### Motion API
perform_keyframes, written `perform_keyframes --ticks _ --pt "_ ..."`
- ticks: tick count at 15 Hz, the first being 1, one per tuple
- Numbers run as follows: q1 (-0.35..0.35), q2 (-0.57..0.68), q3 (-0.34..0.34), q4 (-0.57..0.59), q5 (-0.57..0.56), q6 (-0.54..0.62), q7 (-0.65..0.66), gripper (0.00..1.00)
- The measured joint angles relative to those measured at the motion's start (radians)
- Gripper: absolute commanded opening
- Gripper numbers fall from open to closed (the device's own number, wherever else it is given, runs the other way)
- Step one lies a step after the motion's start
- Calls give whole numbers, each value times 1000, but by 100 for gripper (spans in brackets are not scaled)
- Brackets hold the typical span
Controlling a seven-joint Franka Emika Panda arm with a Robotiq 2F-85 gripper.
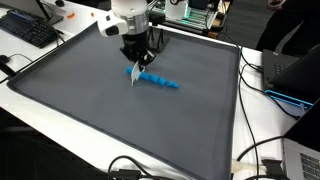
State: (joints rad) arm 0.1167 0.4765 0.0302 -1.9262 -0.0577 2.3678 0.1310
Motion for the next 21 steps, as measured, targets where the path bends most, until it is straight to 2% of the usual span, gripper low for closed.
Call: perform_keyframes --ticks 9,13,15,18,21 --pt "2 -15 1 -2 7 -45 2 1" --pt "-1 -62 1 -13 21 -54 13 1" --pt "-7 -100 1 -25 66 -64 33 1" --pt "-16 -166 -3 -44 123 -119 119 1" --pt "-14 -229 -7 -71 127 -162 267 1"
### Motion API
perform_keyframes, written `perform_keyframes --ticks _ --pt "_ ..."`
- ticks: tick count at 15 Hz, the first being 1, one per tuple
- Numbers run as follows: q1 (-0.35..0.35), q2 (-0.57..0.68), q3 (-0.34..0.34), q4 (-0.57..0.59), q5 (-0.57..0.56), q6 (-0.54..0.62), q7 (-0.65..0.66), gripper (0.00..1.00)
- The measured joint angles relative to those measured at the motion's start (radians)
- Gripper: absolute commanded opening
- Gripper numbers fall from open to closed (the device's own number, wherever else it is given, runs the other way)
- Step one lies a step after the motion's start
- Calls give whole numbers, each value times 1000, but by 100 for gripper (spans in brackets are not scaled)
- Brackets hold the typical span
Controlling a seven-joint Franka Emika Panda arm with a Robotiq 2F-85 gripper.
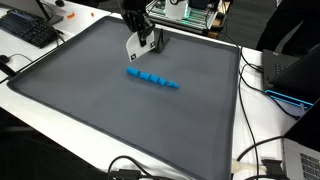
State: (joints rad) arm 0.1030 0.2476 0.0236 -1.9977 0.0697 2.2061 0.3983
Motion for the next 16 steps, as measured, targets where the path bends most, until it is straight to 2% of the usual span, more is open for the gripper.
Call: perform_keyframes --ticks 7,16 --pt "22 -116 6 -137 0 -9 371 1" --pt "12 -241 11 -397 32 148 708 1"
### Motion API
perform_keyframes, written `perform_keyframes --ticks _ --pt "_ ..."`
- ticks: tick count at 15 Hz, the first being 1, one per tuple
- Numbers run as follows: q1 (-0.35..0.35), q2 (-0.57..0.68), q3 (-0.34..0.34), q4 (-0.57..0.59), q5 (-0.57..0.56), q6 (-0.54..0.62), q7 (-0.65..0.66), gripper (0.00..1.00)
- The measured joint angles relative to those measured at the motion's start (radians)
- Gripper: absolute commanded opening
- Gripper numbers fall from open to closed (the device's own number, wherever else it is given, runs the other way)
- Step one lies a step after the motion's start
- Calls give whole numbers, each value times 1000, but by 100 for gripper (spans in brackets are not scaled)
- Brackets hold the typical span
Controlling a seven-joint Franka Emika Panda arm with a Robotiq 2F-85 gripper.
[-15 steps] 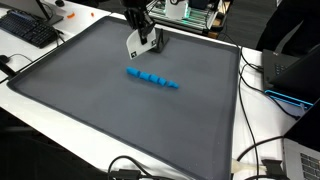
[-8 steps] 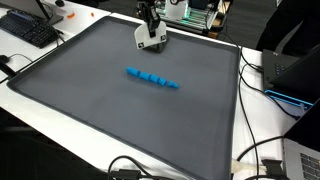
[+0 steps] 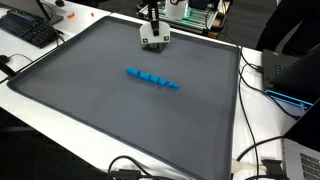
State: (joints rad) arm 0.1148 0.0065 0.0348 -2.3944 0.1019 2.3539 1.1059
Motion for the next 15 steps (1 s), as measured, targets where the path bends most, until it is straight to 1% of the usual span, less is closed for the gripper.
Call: perform_keyframes --ticks 3,8,11,15 --pt "-9 -42 0 -98 37 87 46 1" --pt "-14 -67 3 -216 84 249 57 1" --pt "-19 -66 4 -250 92 297 86 1" --pt "-33 -67 4 -275 92 320 132 1"
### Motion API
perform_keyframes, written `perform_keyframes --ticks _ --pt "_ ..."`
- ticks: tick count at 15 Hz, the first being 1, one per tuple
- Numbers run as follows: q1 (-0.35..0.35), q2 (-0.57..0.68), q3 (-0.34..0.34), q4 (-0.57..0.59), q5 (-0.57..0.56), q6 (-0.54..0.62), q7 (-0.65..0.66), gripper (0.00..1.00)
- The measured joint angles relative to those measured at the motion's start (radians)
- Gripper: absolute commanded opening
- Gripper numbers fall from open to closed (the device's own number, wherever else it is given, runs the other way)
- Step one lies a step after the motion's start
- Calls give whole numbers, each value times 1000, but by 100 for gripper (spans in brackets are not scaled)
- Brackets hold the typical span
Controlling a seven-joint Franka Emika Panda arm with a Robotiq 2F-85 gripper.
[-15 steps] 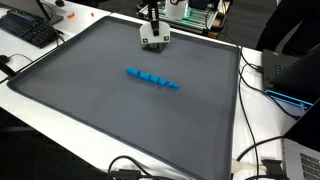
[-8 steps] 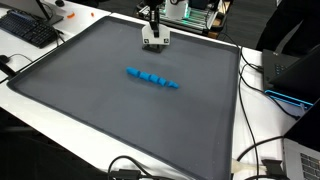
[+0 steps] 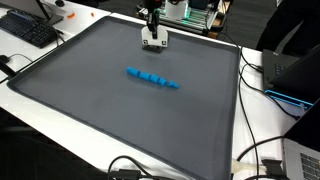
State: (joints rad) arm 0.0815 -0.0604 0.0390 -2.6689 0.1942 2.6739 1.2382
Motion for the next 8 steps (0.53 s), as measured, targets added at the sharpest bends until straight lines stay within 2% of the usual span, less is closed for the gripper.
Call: perform_keyframes --ticks 8 --pt "-21 0 0 -18 0 32 48 1"
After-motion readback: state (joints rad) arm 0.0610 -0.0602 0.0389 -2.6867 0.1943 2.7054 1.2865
